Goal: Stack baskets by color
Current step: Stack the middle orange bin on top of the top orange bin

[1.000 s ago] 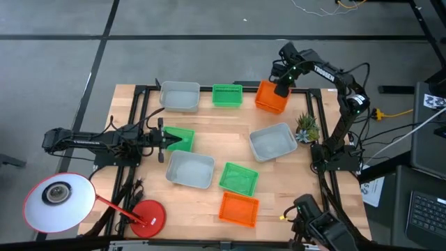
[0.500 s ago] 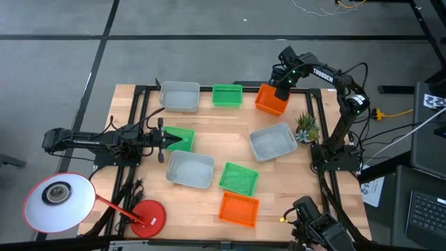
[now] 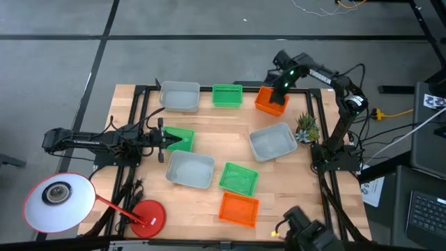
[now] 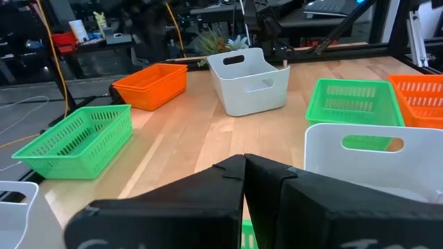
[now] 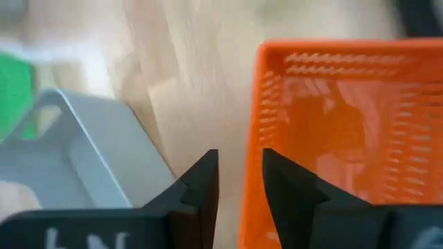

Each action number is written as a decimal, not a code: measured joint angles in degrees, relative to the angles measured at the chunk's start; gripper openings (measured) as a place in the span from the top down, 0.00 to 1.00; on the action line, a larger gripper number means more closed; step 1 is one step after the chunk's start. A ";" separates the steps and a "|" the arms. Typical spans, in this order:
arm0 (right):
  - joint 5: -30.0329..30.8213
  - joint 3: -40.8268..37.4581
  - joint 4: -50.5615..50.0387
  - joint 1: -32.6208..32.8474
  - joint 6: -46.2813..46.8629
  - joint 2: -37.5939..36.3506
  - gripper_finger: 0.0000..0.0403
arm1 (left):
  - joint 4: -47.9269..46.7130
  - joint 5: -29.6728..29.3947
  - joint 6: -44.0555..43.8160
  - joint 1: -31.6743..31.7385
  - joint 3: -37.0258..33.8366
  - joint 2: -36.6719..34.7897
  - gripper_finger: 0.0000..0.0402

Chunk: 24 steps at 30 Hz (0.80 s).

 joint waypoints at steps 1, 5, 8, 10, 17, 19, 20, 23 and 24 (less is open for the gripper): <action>1.50 -1.26 1.03 1.26 -0.12 0.05 0.73 | 0.00 0.00 -0.03 0.00 0.00 0.00 1.00; 3.55 -3.94 4.91 5.43 -0.21 0.06 0.74 | 0.00 -0.01 -0.07 0.01 0.01 0.00 1.00; 3.93 -4.10 5.38 7.46 -0.17 0.07 0.74 | 0.00 0.00 -0.07 0.02 0.00 0.01 1.00; 3.87 -4.10 5.08 8.10 0.07 0.07 0.74 | -0.01 -0.01 -0.09 0.01 0.00 -0.01 1.00; 4.04 -4.12 4.83 8.44 0.17 0.07 0.74 | -0.02 0.00 -0.75 0.00 0.00 0.01 1.00; 4.04 -5.03 6.42 8.34 0.82 0.05 0.74 | -0.02 0.00 -0.76 0.00 0.00 0.01 1.00; 4.04 -5.86 7.35 8.32 1.16 0.05 0.74 | -0.02 0.00 -0.81 0.01 0.00 -0.01 1.00; 5.10 -8.84 9.61 8.32 0.76 0.05 0.74 | -0.02 -0.01 -0.97 0.02 0.00 0.01 1.00; 5.57 -9.71 10.51 8.31 0.38 0.06 0.74 | -0.02 0.00 -0.96 0.00 0.00 0.01 1.00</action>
